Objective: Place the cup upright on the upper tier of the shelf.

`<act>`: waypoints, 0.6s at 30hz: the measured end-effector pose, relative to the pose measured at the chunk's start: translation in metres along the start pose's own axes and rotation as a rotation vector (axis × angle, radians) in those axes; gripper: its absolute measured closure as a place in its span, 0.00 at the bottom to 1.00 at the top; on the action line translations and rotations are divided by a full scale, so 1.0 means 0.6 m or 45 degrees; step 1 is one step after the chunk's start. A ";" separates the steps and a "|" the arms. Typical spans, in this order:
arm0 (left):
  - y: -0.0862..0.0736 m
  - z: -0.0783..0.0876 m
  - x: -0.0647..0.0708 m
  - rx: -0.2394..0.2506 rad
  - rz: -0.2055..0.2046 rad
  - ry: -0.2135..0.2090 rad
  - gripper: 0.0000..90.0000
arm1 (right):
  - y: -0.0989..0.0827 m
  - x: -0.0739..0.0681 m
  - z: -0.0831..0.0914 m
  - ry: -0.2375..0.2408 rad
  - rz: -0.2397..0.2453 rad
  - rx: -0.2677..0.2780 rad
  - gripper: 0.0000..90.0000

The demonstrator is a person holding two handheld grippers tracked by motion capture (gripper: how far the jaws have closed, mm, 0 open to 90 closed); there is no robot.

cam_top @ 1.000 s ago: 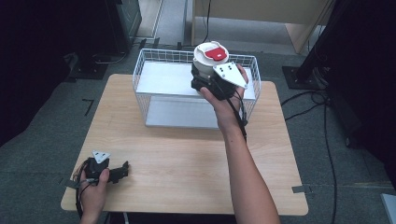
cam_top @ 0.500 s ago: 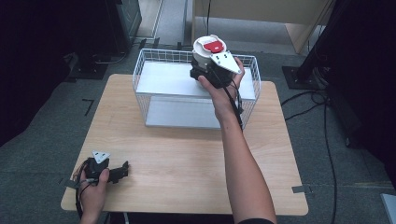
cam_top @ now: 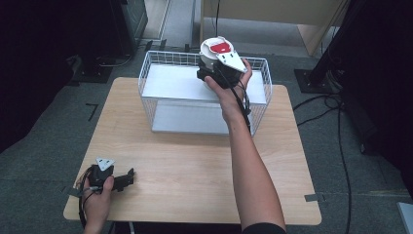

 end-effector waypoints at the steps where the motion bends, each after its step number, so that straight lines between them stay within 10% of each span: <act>1: 0.000 0.000 0.000 0.000 0.000 0.000 0.00 | 0.000 0.000 0.000 0.000 0.000 0.000 0.10; 18: 0.000 0.000 0.000 -0.003 -0.008 0.005 0.00 | 0.003 -0.003 0.016 0.076 -0.022 -0.040 0.00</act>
Point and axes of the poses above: each handheld gripper's, and its own axes: z roughly backward along the jaws, y roughly out of its top, x roughly to its right, the point moved 9 cm from there along -z, roughly forward along the jaws, and after that the axes turned 5 degrees about x, right-handed, at the moved point
